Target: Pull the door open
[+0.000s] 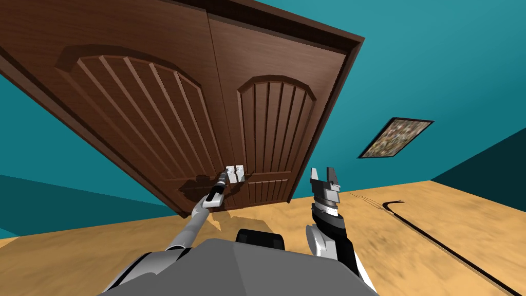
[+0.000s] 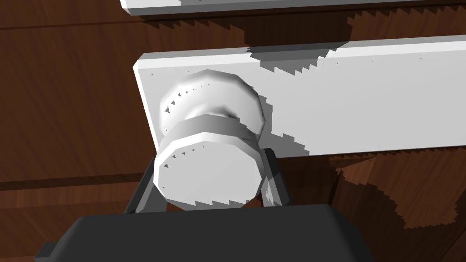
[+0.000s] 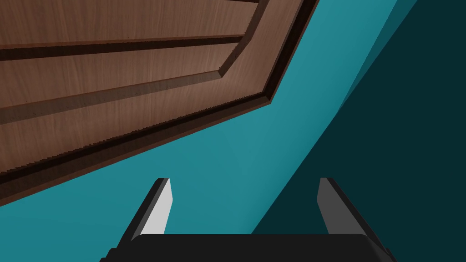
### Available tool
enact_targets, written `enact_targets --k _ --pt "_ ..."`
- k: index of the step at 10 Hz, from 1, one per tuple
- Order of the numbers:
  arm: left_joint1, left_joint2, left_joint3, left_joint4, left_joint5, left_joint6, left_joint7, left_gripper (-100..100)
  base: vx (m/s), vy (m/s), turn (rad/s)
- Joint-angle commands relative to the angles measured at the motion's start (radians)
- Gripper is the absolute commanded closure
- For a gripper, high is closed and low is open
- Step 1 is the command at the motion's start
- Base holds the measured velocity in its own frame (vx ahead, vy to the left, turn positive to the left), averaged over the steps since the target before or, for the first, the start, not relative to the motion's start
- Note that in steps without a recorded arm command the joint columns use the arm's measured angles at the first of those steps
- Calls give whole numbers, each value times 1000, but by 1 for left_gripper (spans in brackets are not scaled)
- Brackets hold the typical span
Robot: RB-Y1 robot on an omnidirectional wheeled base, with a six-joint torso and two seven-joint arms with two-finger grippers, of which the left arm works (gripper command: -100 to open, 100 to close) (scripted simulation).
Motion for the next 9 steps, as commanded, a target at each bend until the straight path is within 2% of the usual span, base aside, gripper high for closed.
enact_targets --k 1,2,3,5,6,9 --pt "2 3 3 0 1 0 0 100 -7 -1 3" --pt "2 3 3 0 1 0 0 100 0 0 0" --pt "18 16 15 7 3 2 2 100 -105 67 146" --pt "30 28 23 10 5 3 5 100 -196 102 97" --pt "23 17 12 7 3 -2 5 -100 -199 29 -2" --pt "21 9 -11 -9 0 0 13 -100 -203 -54 -35"
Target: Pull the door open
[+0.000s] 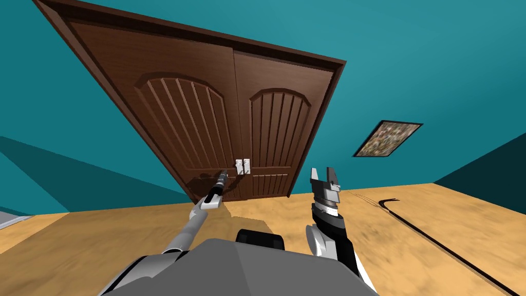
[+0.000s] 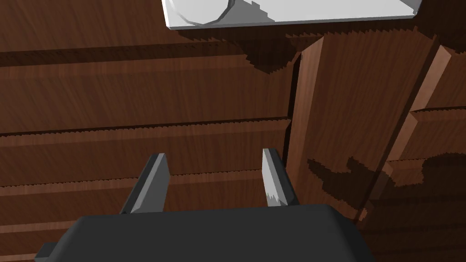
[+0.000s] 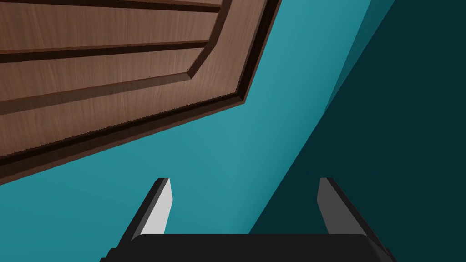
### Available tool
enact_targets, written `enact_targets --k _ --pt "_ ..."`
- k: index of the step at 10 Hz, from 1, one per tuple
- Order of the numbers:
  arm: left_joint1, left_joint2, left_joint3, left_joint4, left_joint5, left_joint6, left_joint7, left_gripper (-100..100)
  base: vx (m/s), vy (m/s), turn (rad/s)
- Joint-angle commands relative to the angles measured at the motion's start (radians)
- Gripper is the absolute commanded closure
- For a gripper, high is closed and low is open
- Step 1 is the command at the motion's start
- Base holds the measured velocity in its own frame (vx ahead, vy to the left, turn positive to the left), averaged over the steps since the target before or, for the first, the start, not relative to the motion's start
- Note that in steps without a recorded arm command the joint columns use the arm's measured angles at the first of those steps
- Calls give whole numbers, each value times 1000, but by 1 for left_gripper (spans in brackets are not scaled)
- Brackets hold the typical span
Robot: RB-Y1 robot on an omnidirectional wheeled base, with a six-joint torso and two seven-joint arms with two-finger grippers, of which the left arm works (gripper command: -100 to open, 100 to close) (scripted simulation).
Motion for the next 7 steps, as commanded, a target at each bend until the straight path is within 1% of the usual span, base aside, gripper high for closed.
enact_targets --k 1,2,3,4,5,6,7 --pt "-1 -5 -14 -15 -2 5 5 -100 -165 -99 -64" --pt "-7 -12 -29 -25 -4 6 9 -100 -156 -133 -104" --pt "-12 -16 -18 -12 -4 6 -1 -100 -70 -67 -18" --pt "5 2 8 0 0 6 -3 -100 -48 36 204" --pt "16 15 25 8 3 7 -4 -100 -41 111 252" --pt "25 25 39 15 5 8 -6 -100 -8 131 134" --pt "25 25 39 15 5 8 -6 -100 12 86 17"
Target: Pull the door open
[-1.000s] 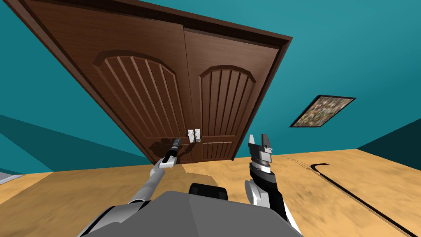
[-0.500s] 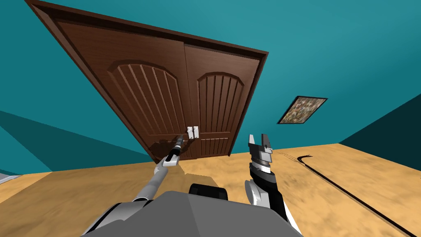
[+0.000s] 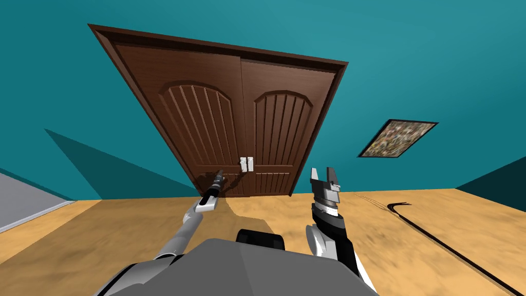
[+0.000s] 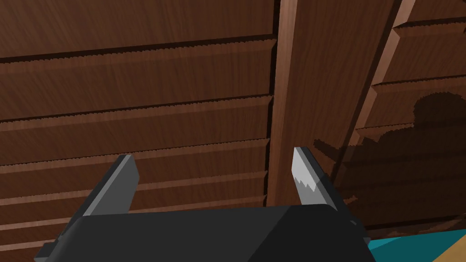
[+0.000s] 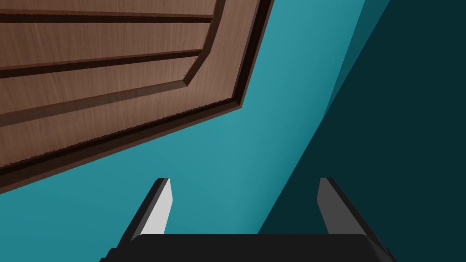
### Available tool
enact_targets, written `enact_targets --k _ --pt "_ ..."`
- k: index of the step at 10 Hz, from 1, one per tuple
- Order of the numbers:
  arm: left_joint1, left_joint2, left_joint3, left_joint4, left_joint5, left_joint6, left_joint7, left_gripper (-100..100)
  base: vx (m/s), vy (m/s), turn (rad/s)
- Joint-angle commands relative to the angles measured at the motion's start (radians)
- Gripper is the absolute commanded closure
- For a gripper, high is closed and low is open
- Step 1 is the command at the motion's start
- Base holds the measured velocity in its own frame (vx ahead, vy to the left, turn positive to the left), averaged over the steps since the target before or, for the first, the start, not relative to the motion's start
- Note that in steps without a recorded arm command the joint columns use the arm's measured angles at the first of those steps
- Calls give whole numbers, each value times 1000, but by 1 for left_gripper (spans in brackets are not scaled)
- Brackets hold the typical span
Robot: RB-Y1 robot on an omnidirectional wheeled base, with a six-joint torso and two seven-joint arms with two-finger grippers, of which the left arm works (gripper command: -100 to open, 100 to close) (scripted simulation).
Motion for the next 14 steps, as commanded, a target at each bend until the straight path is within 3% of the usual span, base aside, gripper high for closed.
enact_targets --k 1,4,6,9,10,11,14 --pt "1 13 18 28 3 -13 0 -100 56 69 66" --pt "-6 10 21 31 3 -14 -4 -100 156 25 -7" --pt "-21 -2 9 27 0 -16 -5 -100 192 -2 -99" --pt "-60 -37 -30 12 -7 -19 -5 -100 232 -90 -179" --pt "-46 -35 -18 9 -7 -18 -10 -100 112 -73 -39" --pt "-46 -35 -18 9 -7 -18 -10 100 -14 12 40" --pt "-46 -35 -18 9 -7 -18 -10 100 -32 18 -15"
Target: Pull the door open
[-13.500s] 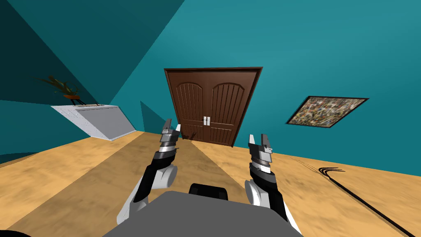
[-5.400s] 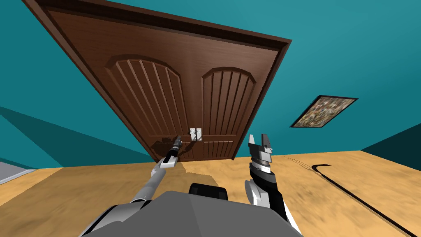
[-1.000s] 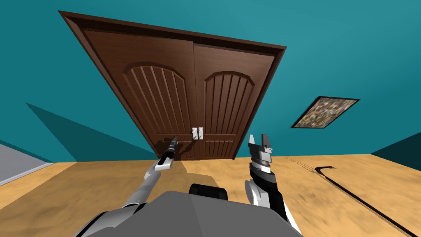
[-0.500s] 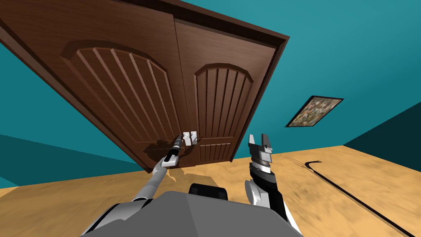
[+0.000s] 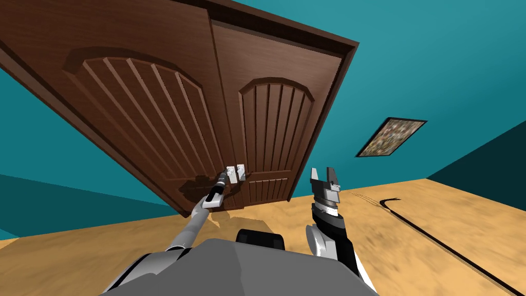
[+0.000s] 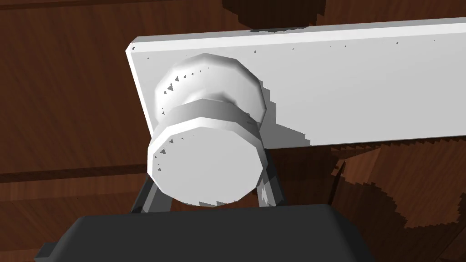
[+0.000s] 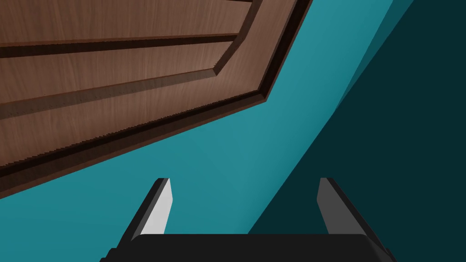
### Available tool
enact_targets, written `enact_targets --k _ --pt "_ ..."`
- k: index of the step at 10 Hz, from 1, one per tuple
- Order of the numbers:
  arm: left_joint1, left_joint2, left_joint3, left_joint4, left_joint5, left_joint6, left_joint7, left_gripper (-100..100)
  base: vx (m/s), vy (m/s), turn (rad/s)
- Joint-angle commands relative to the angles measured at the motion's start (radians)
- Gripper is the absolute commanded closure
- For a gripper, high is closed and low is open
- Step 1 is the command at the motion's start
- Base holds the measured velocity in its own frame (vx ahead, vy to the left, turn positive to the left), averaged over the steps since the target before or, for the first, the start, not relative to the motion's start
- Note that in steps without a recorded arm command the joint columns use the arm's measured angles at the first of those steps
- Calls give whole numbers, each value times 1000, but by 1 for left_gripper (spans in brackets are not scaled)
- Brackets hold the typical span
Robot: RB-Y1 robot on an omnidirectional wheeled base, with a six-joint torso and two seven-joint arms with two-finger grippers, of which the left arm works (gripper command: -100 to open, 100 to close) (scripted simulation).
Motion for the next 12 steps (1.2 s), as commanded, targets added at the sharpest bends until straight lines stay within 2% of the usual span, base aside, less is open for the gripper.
enact_targets --k 1,2,3,4,5,8,11,12 --pt "3 3 4 1 1 1 0 100 -14 -2 4" --pt "3 3 4 1 1 1 0 100 0 0 0" --pt "19 15 10 7 3 2 4 100 -156 56 136" --pt "22 19 12 7 3 2 5 100 -210 97 104" --pt "23 10 3 -5 1 2 5 -100 -201 59 17" --pt "21 4 -22 -22 -2 5 15 -100 -184 -39 -38" --pt "12 -6 -55 -43 -7 8 25 -100 -184 -91 -88" --pt "17 -4 -48 -44 -5 10 23 -100 -67 -42 -13"
